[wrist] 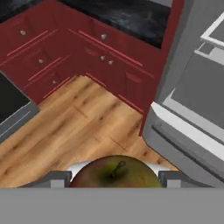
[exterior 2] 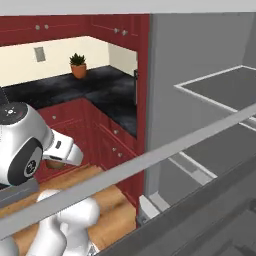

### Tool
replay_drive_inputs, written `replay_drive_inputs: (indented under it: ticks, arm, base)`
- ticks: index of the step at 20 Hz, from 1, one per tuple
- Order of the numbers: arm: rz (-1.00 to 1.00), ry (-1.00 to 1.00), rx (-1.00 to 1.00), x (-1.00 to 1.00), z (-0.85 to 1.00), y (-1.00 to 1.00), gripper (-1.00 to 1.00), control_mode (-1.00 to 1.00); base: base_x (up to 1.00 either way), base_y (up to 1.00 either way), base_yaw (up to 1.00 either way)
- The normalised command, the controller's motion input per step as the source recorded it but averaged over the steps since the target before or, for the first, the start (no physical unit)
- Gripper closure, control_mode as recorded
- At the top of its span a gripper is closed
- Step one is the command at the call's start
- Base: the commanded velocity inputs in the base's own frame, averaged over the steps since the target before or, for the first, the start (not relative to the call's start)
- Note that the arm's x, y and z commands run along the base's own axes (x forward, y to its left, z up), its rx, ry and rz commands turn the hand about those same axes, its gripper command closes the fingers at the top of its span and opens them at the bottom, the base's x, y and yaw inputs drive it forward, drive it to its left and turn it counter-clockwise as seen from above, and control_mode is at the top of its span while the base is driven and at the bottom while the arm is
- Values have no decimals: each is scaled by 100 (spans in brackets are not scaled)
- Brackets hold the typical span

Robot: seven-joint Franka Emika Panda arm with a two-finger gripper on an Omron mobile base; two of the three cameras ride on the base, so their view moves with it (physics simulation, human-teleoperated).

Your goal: Pick up the apple and peach from the fridge and place one fruit on each plate on the dining counter.

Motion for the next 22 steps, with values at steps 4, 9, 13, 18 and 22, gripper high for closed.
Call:
replay_drive_inputs:
  ticks: [4,9,13,18,22]
  arm:
    - [0,0,0,0,0,0,100,100]
    - [0,0,0,0,0,0,100,100]
    - [0,0,0,0,0,0,100,100]
    - [0,0,0,0,0,0,100,100]
    - [0,0,0,0,0,0,100,100]
  base:
    - [0,2,100]
    - [0,0,100]
    - [0,0,100]
    - [0,0,100]
    - [0,0,100]
